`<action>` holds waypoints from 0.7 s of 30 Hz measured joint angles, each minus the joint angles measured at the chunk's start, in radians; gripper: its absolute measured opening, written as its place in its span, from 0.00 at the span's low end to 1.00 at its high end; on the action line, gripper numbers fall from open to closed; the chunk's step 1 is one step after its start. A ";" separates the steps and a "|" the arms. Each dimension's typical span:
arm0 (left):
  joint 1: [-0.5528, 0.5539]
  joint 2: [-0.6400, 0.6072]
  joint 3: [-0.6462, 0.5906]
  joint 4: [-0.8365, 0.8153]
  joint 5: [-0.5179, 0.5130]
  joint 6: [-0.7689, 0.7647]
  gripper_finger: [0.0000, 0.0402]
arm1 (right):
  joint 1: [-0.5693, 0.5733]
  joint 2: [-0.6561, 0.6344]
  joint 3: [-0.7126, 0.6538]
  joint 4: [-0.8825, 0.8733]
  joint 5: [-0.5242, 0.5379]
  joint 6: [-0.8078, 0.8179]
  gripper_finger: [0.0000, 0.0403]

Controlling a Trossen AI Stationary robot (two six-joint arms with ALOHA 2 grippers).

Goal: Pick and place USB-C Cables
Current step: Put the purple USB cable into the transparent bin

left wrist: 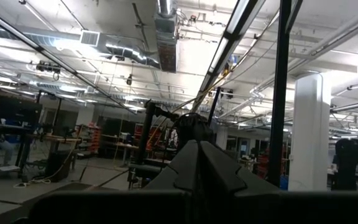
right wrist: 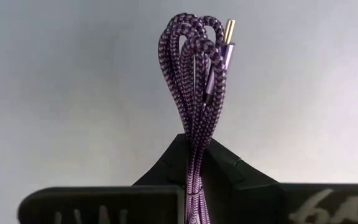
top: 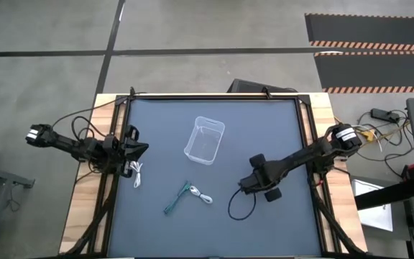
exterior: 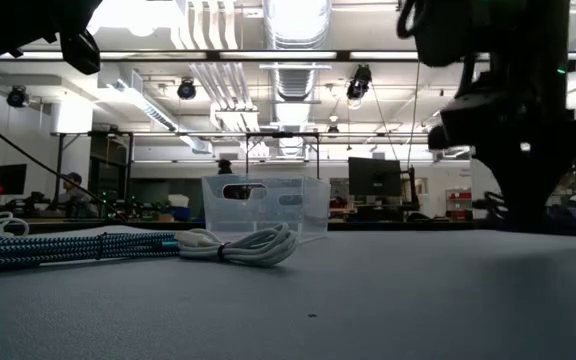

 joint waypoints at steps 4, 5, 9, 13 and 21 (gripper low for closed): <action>0.000 0.000 0.000 0.000 0.000 0.000 0.00 | -0.001 -0.012 0.059 -0.044 0.067 -0.063 0.03; 0.000 0.000 0.000 0.000 0.000 0.000 0.00 | -0.001 -0.013 0.078 -0.058 0.083 -0.090 0.03; 0.000 0.000 0.000 0.000 0.000 0.000 0.00 | 0.000 -0.019 0.145 -0.078 0.146 -0.237 0.03; 0.000 0.000 0.000 0.000 0.000 0.000 0.00 | 0.000 -0.026 0.194 -0.078 0.230 -0.409 0.03; 0.000 -0.001 0.000 0.001 0.000 0.000 0.00 | -0.004 -0.027 0.258 -0.064 0.441 -0.743 0.03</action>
